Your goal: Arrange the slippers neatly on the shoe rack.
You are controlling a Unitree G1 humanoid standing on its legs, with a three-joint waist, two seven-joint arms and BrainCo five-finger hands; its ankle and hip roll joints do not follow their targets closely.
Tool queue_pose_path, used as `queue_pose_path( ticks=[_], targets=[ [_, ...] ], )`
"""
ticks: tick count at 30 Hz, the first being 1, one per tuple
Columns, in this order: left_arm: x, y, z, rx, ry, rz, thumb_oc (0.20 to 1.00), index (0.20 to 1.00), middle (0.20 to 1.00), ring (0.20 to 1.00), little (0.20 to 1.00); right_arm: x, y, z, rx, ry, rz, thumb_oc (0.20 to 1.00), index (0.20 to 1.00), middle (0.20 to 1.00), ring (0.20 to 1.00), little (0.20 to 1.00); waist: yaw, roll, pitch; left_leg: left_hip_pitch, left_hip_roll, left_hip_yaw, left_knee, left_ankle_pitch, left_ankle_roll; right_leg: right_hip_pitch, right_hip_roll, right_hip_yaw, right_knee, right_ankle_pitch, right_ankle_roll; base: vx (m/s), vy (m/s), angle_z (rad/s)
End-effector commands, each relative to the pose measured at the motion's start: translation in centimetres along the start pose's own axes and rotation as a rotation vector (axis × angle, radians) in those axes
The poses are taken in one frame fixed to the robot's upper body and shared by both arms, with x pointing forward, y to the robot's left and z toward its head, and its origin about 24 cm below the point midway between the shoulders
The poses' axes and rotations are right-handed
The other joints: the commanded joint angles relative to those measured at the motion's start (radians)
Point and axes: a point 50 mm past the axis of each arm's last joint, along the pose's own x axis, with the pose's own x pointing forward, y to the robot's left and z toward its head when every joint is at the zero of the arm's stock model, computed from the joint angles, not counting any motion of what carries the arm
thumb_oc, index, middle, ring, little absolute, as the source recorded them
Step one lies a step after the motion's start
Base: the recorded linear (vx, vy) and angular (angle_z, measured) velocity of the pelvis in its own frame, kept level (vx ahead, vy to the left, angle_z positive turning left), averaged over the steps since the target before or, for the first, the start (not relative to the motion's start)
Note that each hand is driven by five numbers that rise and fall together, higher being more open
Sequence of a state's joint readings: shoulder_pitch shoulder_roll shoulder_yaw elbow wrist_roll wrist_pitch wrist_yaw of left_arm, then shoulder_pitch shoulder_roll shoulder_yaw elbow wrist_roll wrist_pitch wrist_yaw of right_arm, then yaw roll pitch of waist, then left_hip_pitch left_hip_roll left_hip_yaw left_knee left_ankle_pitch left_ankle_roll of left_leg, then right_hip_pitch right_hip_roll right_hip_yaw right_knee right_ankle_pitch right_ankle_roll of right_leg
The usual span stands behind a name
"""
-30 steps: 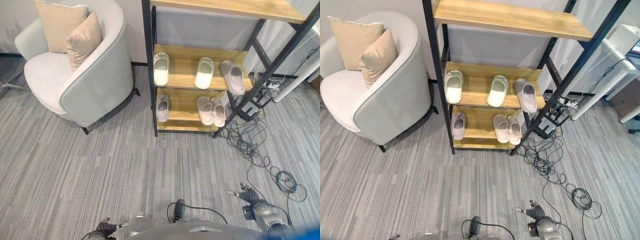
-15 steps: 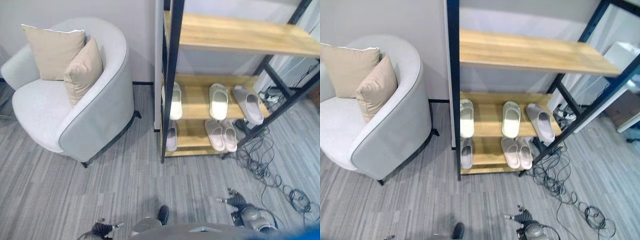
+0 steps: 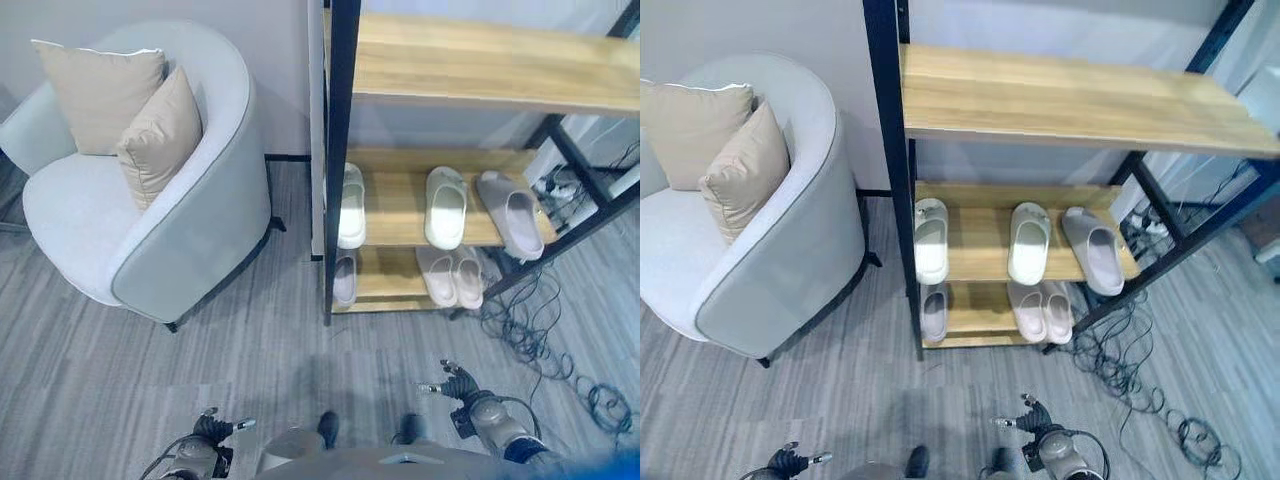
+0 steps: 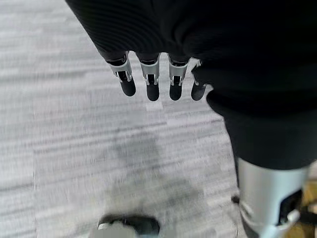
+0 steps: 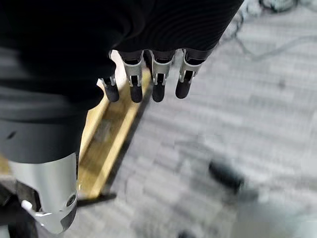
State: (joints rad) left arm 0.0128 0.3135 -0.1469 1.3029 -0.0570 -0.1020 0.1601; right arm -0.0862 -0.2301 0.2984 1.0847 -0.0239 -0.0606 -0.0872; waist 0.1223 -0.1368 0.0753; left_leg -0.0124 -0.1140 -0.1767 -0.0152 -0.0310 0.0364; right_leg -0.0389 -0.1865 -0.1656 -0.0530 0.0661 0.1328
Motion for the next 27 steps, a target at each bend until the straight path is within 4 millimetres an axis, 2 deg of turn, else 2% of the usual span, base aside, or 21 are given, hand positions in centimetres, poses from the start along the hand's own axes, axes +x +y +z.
queue_pose_path(
  ticks=[1,3,4,7,10,12,15,17,18,19,22,25,26,27],
  targets=[
    [0.2,-0.8,2.1,-0.023,-0.061,0.003,1.000,1.000,1.000,1.000,1.000,0.3,-3.5,2.5,-0.068,-0.115,-0.089,1.000,1.000,1.000,1.000,1.000,0.003,0.056,0.011,-0.015,0.171,-0.017,-0.016,-0.019,-0.080,0.030,0.024,-0.038,0.055,-0.056,0.010,0.04,-0.183,0.15],
    [0.2,-1.1,1.9,-0.021,-0.055,-0.004,1.000,1.000,1.000,1.000,1.000,0.3,-3.6,2.7,-0.071,-0.123,-0.094,1.000,1.000,1.000,1.000,1.000,0.002,0.059,0.009,-0.009,0.177,-0.023,-0.032,-0.008,-0.084,0.039,0.032,-0.047,0.047,-0.061,0.007,0.03,-0.104,0.26],
    [0.2,-0.5,1.7,-0.026,-0.041,-0.004,1.000,1.000,1.000,1.000,1.000,-0.2,-7.0,4.5,-0.072,-0.197,-0.158,1.000,1.000,1.000,1.000,1.000,0.000,0.050,0.001,0.001,0.190,-0.028,-0.056,0.009,-0.094,0.054,0.043,-0.057,0.032,-0.067,0.004,0.02,-0.113,0.25],
    [0.1,-1.0,1.1,-0.040,-0.036,-0.024,1.000,1.000,1.000,1.000,1.000,-0.3,-5.8,3.1,-0.040,-0.176,-0.129,1.000,1.000,1.000,1.000,1.000,-0.008,0.061,0.002,0.004,0.195,-0.027,-0.072,0.022,-0.095,0.069,0.056,-0.064,0.012,-0.072,-0.002,-0.02,-0.075,0.08],
    [-0.1,-1.6,0.5,-0.038,-0.011,-0.038,1.000,1.000,1.000,1.000,1.000,-0.2,-5.2,3.4,-0.025,-0.186,-0.116,1.000,1.000,1.000,1.000,1.000,-0.004,0.068,-0.001,0.003,0.191,-0.034,-0.072,0.024,-0.097,0.086,0.060,-0.072,0.003,-0.079,-0.007,0.00,-0.004,-0.02],
    [-0.2,-2.1,0.3,-0.047,-0.005,-0.049,1.000,1.000,1.000,1.000,1.000,-0.5,-4.3,6.3,-0.025,-0.319,-0.075,1.000,1.000,1.000,1.000,1.000,0.000,0.079,-0.005,0.005,0.182,-0.036,-0.072,0.030,-0.099,0.103,0.059,-0.083,-0.008,-0.082,-0.008,-0.03,0.029,0.06],
    [-0.2,-2.2,0.9,-0.047,-0.026,-0.049,1.000,1.000,1.000,1.000,1.000,-1.1,-3.3,8.2,-0.063,-0.420,-0.030,1.000,1.000,1.000,1.000,1.000,-0.003,0.082,-0.005,0.000,0.177,-0.039,-0.072,0.032,-0.101,0.104,0.056,-0.091,-0.010,-0.081,-0.007,-0.04,0.035,0.08],
    [-0.1,-2.5,1.8,-0.052,-0.064,-0.047,1.000,1.000,1.000,1.000,1.000,-2.2,-2.2,10.8,-0.119,-0.557,0.023,1.000,1.000,1.000,1.000,1.000,-0.007,0.088,-0.003,-0.013,0.164,-0.039,-0.072,0.035,-0.104,0.099,0.050,-0.099,-0.016,-0.077,-0.004,-0.06,0.064,0.04],
    [-0.1,-2.5,1.8,-0.052,-0.064,-0.047,1.000,1.000,1.000,1.000,1.000,-2.2,-2.3,10.8,-0.119,-0.557,0.023,1.000,1.000,1.000,1.000,1.000,-0.008,0.088,-0.004,-0.014,0.164,-0.040,-0.072,0.035,-0.104,0.099,0.050,-0.099,-0.016,-0.077,-0.004,-0.06,0.060,0.01],
    [-0.1,-2.6,2.3,-0.049,-0.081,-0.047,1.000,1.000,1.000,1.000,1.000,-3.0,-1.8,12.3,-0.150,-0.642,0.060,1.000,1.000,1.000,1.000,1.000,-0.009,0.090,-0.002,-0.022,0.158,-0.039,-0.072,0.038,-0.106,0.093,0.046,-0.103,-0.021,-0.070,-0.001,-0.04,0.047,0.03],
    [-0.2,-3.1,2.3,-0.029,-0.087,-0.068,1.000,1.000,1.000,1.000,1.000,-4.5,-1.0,14.7,-0.194,-0.774,0.147,1.000,1.000,1.000,1.000,1.000,-0.004,0.090,-0.004,-0.036,0.150,-0.031,-0.072,0.038,-0.107,0.083,0.040,-0.101,-0.034,-0.062,0.005,-0.03,0.065,0.02],
    [-0.3,-3.3,1.9,-0.026,-0.077,-0.079,1.000,1.000,1.000,1.000,1.000,-6.1,-1.2,16.9,-0.221,-0.893,0.167,1.000,1.000,1.000,1.000,1.000,0.001,0.089,-0.003,-0.040,0.148,-0.024,-0.072,0.037,-0.106,0.078,0.038,-0.094,-0.034,-0.063,0.008,0.01,0.041,0.00],
    [-0.4,-3.5,1.4,-0.022,-0.067,-0.085,1.000,1.000,1.000,1.000,1.000,-7.5,-2.1,18.8,-0.261,-0.994,0.133,1.000,1.000,1.000,1.000,1.000,0.004,0.089,-0.004,-0.040,0.147,-0.020,-0.072,0.035,-0.106,0.077,0.038,-0.090,-0.034,-0.063,0.010,0.03,0.047,-0.01],
    [-0.4,-3.5,1.3,-0.022,-0.065,-0.086,1.000,1.000,1.000,1.000,1.000,-8.0,-2.6,19.4,-0.264,-1.029,0.107,1.000,1.000,1.000,1.000,1.000,0.005,0.089,-0.004,-0.040,0.147,-0.019,-0.072,0.035,-0.106,0.076,0.038,-0.089,-0.034,-0.063,0.010,0.03,0.035,-0.05]
  ],
)
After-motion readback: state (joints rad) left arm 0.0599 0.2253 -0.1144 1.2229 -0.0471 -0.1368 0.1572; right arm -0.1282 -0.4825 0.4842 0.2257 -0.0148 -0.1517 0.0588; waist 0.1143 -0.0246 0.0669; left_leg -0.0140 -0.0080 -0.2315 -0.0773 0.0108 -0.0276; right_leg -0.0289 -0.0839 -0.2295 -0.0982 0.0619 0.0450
